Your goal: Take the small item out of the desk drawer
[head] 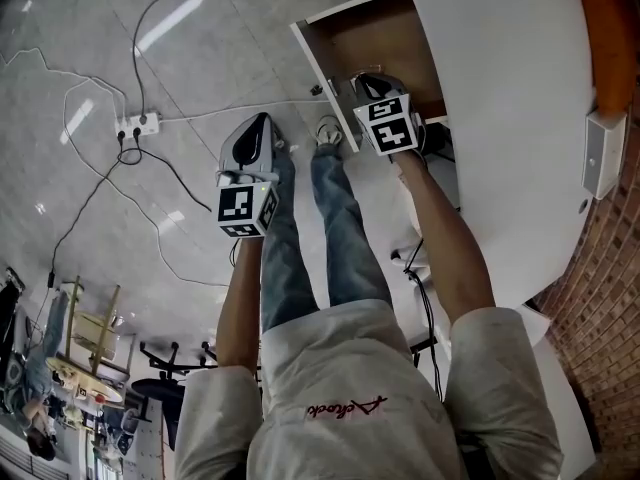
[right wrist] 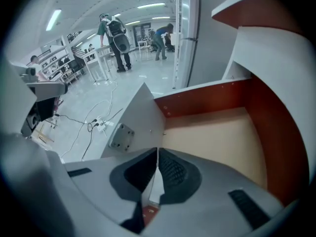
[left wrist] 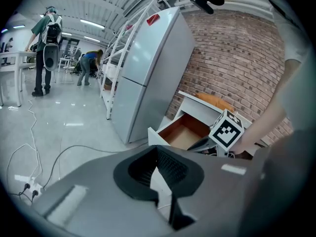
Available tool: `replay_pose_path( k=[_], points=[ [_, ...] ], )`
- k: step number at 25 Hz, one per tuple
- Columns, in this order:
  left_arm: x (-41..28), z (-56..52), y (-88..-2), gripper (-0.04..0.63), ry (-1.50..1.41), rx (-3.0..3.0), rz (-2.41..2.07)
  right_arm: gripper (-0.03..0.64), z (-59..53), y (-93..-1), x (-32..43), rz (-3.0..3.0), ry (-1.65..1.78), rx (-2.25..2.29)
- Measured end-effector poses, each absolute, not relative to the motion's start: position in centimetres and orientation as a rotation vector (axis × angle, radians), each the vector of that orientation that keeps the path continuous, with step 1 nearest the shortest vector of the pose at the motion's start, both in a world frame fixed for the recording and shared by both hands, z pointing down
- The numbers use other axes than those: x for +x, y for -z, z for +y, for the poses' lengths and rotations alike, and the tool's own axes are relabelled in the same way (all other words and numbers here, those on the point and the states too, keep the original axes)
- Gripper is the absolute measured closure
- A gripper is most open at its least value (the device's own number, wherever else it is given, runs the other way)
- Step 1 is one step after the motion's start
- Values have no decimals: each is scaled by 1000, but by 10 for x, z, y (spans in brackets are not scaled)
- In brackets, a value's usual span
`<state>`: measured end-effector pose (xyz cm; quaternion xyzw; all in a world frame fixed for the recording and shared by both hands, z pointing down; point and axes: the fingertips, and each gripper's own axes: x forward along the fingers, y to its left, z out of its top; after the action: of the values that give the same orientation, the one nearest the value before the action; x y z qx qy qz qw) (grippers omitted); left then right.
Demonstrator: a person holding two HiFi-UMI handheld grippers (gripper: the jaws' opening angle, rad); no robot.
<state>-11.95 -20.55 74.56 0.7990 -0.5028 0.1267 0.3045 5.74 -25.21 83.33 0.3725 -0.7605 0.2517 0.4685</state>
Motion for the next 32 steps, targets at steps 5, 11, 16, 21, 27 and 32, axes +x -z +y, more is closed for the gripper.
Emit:
replay_pose_path(
  k=[5,11,16,21,27,32],
  points=[
    [-124,-207,-744,586,-326,2111,-1340,603,-259,-840,58,-1829,-535,821],
    [-127,-203,-747,586,-329,2131,-1335,603,-256,-852,55,-1770,-393,626],
    [-132,-201,-752,586,-337,2123,-1333,603,-247,-867,54,-1708,-277,461],
    [-133,-201,-753,586,-345,2122,-1327,603,-235,-886,63,-1639,-261,370],
    [-132,-201,-758,586,-355,2134,-1313,600,-244,-893,72,-1616,-326,412],
    [-126,-203,-757,586,-350,2139,-1301,498,-258,-902,83,-1569,-409,495]
  ],
)
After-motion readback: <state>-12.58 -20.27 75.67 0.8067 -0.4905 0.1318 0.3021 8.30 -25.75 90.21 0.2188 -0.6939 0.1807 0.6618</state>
